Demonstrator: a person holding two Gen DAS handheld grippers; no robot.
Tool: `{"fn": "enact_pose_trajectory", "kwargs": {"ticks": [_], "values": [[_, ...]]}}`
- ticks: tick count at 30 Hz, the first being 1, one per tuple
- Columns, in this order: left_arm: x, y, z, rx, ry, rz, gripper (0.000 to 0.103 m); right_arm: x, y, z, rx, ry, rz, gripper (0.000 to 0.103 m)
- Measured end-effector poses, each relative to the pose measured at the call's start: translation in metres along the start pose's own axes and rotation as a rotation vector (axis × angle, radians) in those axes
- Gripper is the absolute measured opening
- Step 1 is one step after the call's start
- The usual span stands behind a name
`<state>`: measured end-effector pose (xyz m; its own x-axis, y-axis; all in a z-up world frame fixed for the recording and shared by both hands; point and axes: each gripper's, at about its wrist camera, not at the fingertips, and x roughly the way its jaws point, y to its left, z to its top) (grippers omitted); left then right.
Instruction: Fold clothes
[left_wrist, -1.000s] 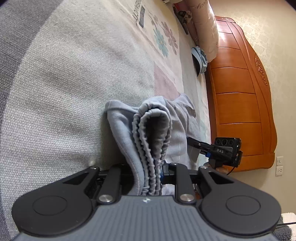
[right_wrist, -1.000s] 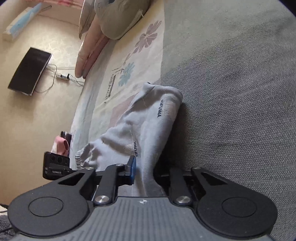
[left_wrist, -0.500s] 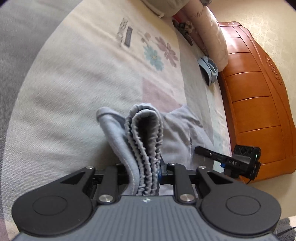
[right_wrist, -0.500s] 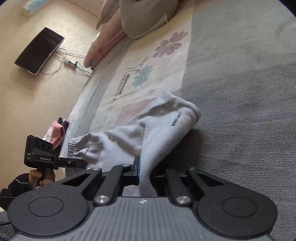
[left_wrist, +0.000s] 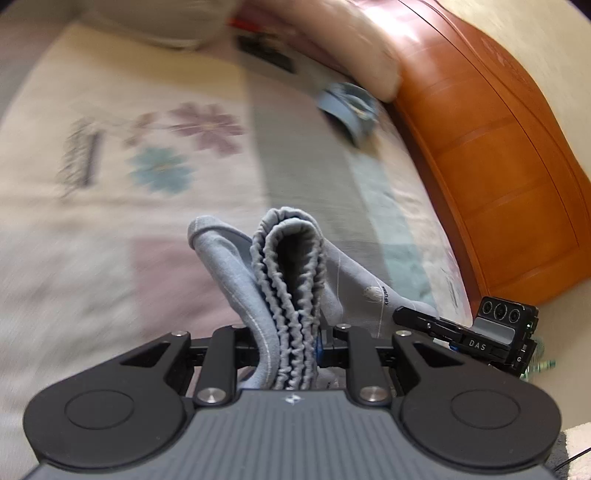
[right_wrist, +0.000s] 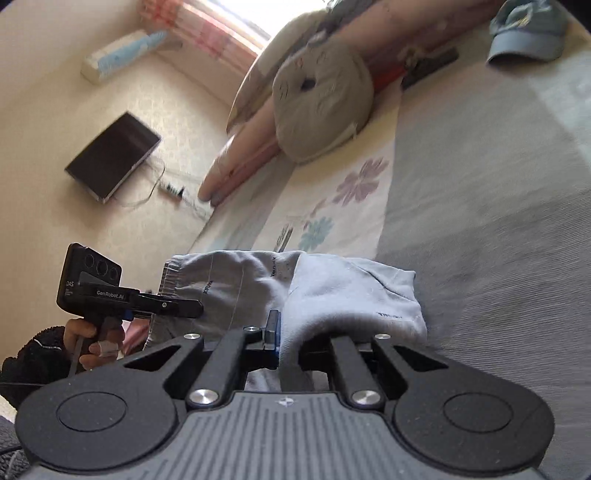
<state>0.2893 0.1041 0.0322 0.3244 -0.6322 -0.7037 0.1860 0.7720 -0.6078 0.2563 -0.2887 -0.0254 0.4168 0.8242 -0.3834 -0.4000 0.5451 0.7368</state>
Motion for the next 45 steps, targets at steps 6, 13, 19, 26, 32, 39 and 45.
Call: {"fn": "enact_pose_trajectory", "kwargs": {"ticks": [6, 13, 19, 26, 32, 39, 45], "values": [[0.068, -0.073, 0.041, 0.180, 0.103, -0.053, 0.020, -0.082, -0.014, -0.005, 0.024, -0.167, -0.122, 0.009], [0.169, -0.178, 0.077, 0.397, 0.231, -0.088, 0.019, -0.176, -0.039, -0.023, 0.081, -0.360, -0.298, 0.009], [0.249, -0.271, 0.102, 0.578, 0.293, -0.104, 0.019, -0.225, -0.063, -0.036, 0.130, -0.469, -0.424, 0.009], [0.317, -0.357, 0.125, 0.769, 0.298, -0.036, 0.019, -0.254, -0.085, -0.037, 0.142, -0.590, -0.591, 0.009], [0.368, -0.404, 0.139, 0.899, 0.308, 0.055, 0.020, -0.250, -0.100, -0.026, 0.121, -0.634, -0.692, 0.009], [0.407, -0.410, 0.140, 0.943, 0.321, 0.116, 0.020, -0.238, -0.120, -0.024, 0.140, -0.644, -0.726, 0.009], [0.438, -0.410, 0.140, 0.966, 0.334, 0.163, 0.020, -0.232, -0.127, -0.029, 0.173, -0.648, -0.711, 0.009]]}}
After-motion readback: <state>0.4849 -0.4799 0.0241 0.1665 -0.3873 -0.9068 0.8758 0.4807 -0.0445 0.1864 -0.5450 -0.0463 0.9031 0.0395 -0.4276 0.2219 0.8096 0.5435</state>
